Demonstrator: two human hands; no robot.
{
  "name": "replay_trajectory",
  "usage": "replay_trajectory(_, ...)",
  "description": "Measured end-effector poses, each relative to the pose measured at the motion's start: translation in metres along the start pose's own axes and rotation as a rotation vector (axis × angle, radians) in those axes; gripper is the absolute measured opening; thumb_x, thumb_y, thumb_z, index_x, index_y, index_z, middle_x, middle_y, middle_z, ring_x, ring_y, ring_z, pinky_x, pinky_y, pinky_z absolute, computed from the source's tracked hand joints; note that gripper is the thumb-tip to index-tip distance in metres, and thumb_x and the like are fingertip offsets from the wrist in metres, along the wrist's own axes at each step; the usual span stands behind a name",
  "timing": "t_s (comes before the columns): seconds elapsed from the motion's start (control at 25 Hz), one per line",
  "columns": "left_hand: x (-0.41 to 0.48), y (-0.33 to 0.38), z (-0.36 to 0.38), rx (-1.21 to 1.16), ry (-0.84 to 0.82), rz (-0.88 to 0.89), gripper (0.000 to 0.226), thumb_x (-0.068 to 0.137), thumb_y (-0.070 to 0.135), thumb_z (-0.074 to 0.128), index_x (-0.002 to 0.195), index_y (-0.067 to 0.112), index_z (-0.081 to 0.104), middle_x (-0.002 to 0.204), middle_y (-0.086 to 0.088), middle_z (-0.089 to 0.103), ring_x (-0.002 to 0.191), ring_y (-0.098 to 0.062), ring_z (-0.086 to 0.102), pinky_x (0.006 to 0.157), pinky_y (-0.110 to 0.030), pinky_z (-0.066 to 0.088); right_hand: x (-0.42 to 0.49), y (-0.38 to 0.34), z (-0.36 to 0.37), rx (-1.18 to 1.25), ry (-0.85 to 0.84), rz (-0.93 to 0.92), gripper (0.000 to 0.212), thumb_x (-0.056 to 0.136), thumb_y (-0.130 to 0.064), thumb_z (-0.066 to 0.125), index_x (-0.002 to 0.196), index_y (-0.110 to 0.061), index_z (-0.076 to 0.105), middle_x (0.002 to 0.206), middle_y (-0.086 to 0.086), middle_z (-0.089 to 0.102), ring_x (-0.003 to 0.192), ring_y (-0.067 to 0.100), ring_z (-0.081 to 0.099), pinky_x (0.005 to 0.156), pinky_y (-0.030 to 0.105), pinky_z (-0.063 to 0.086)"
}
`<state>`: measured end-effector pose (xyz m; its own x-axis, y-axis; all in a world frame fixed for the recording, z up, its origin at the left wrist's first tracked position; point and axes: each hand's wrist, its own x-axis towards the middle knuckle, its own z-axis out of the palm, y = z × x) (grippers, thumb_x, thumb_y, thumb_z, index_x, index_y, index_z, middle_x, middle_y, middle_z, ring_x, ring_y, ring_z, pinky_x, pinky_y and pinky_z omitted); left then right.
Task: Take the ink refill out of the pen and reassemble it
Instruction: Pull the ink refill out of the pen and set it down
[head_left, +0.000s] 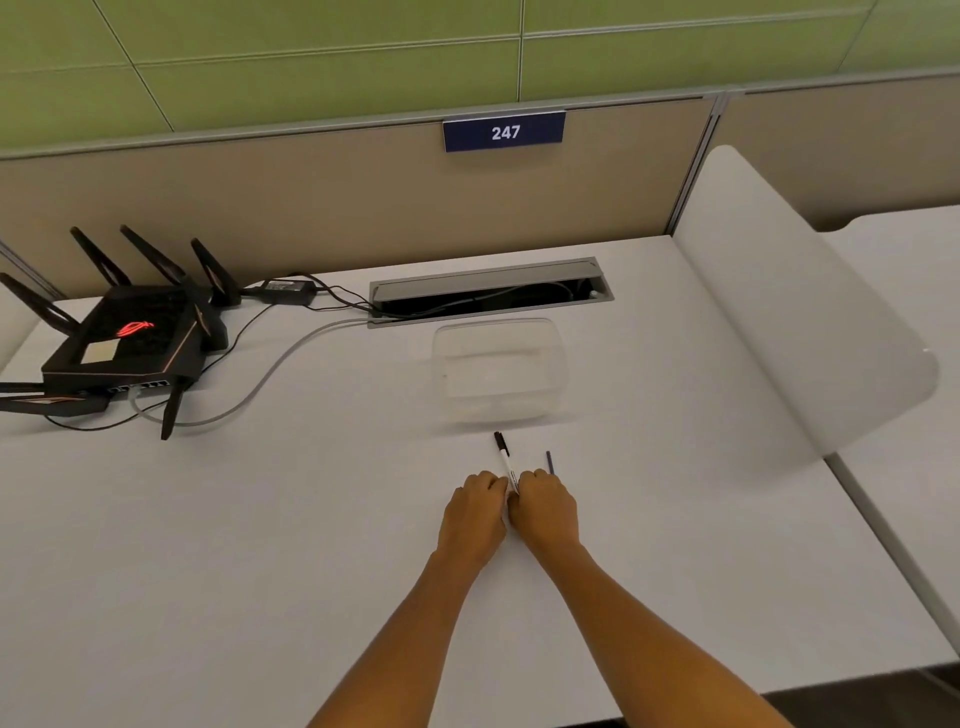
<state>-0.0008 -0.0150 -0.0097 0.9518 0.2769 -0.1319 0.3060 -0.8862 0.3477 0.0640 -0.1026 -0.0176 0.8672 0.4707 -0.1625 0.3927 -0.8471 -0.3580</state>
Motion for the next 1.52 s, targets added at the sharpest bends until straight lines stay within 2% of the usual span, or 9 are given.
replay_trajectory(0.16, 0.007, 0.011, -0.005, -0.15, 0.022, -0.16, 0.021, 0.095, 0.014, 0.042, 0.106, 0.01, 0.059, 0.111, -0.007, 0.061, 0.099, -0.022, 0.056, 0.074, -0.027, 0.041, 0.002, 0.002, 0.0, 0.056, 0.001, 0.043, 0.017, 0.089, -0.012, 0.049, 0.087, -0.003, 0.063, 0.091, 0.012, 0.067, 0.081, 0.027, 0.062, 0.061, 0.029, 0.04)
replay_trajectory(0.32, 0.014, 0.013, -0.016, -0.45, 0.078, -0.375, 0.027, 0.098, 0.024, 0.046, 0.081, 0.009, 0.062, 0.08, -0.006, 0.064, 0.075, -0.022, 0.061, 0.061, -0.027, 0.043, -0.001, 0.002, -0.005, 0.149, 0.066, 0.012, 0.02, 0.089, -0.021, 0.053, 0.09, -0.005, 0.066, 0.09, 0.01, 0.067, 0.079, 0.025, 0.062, 0.069, 0.035, 0.054)
replay_trajectory(0.4, 0.017, 0.014, -0.022, -0.67, 0.099, -0.485, 0.028, 0.094, 0.029, 0.055, 0.086, 0.008, 0.071, 0.077, -0.003, 0.069, 0.072, -0.017, 0.064, 0.062, -0.024, 0.047, -0.003, 0.003, -0.009, 0.177, 0.096, -0.052, 0.02, 0.088, -0.022, 0.055, 0.093, -0.006, 0.066, 0.092, 0.008, 0.066, 0.08, 0.023, 0.062, 0.068, 0.035, 0.054)
replay_trajectory(0.6, 0.024, 0.015, -0.031, -1.191, 0.222, -0.769, 0.024, 0.082, 0.023, 0.073, 0.097, 0.004, 0.073, 0.087, -0.011, 0.075, 0.077, -0.023, 0.073, 0.075, -0.043, 0.06, -0.001, 0.003, -0.022, 0.235, 0.102, -0.187, 0.019, 0.089, -0.026, 0.059, 0.098, -0.011, 0.067, 0.095, 0.006, 0.066, 0.084, 0.019, 0.061, 0.072, 0.035, 0.055)
replay_trajectory(0.8, 0.028, 0.018, -0.049, -1.425, 0.327, -0.852, 0.021, 0.085, 0.014, 0.069, 0.101, 0.0, 0.07, 0.094, -0.016, 0.073, 0.08, -0.026, 0.072, 0.07, -0.035, 0.06, 0.003, 0.006, -0.043, 0.483, 0.073, 0.004, 0.03, 0.089, -0.038, 0.06, 0.09, -0.009, 0.069, 0.087, 0.005, 0.068, 0.078, 0.02, 0.063, 0.071, 0.034, 0.052)
replay_trajectory(0.88, 0.028, 0.016, -0.055, -1.51, 0.37, -0.88, 0.02, 0.086, 0.013, 0.069, 0.1, -0.002, 0.07, 0.095, -0.016, 0.073, 0.08, -0.025, 0.072, 0.069, -0.034, 0.059, 0.006, 0.011, -0.055, 0.646, -0.05, 0.205, 0.046, 0.09, -0.046, 0.055, 0.08, -0.003, 0.069, 0.078, 0.012, 0.071, 0.069, 0.024, 0.066, 0.068, 0.036, 0.053)
replay_trajectory(1.0, 0.028, 0.017, -0.06, -1.576, 0.383, -0.903, 0.021, 0.086, 0.013, 0.069, 0.1, -0.003, 0.069, 0.096, -0.017, 0.072, 0.084, -0.026, 0.071, 0.076, -0.038, 0.059, 0.005, 0.017, -0.074, 0.866, -0.265, 0.392, 0.048, 0.094, -0.044, 0.049, 0.08, -0.004, 0.071, 0.072, 0.007, 0.07, 0.059, 0.017, 0.063, 0.061, 0.029, 0.047)
replay_trajectory(1.28, 0.025, 0.027, -0.07, -1.664, 0.436, -0.89, 0.011, 0.086, 0.015, 0.069, 0.088, 0.004, 0.07, 0.093, -0.014, 0.073, 0.082, -0.023, 0.072, 0.074, -0.035, 0.059, 0.002, 0.013, -0.101, 1.219, -0.499, 0.505, 0.033, 0.097, -0.026, 0.048, 0.074, -0.005, 0.057, 0.066, 0.009, 0.052, 0.054, 0.019, 0.046, 0.052, 0.028, 0.035)
replay_trajectory(1.52, 0.021, 0.029, -0.075, -1.705, 0.434, -0.862, 0.019, 0.085, 0.015, 0.07, 0.097, 0.0, 0.07, 0.094, -0.014, 0.074, 0.082, -0.023, 0.072, 0.072, -0.033, 0.059, 0.006, 0.012, -0.102, 1.296, -0.474, 0.49, 0.035, 0.097, -0.032, 0.048, 0.075, -0.006, 0.057, 0.062, 0.006, 0.051, 0.051, 0.017, 0.046, 0.049, 0.027, 0.037)
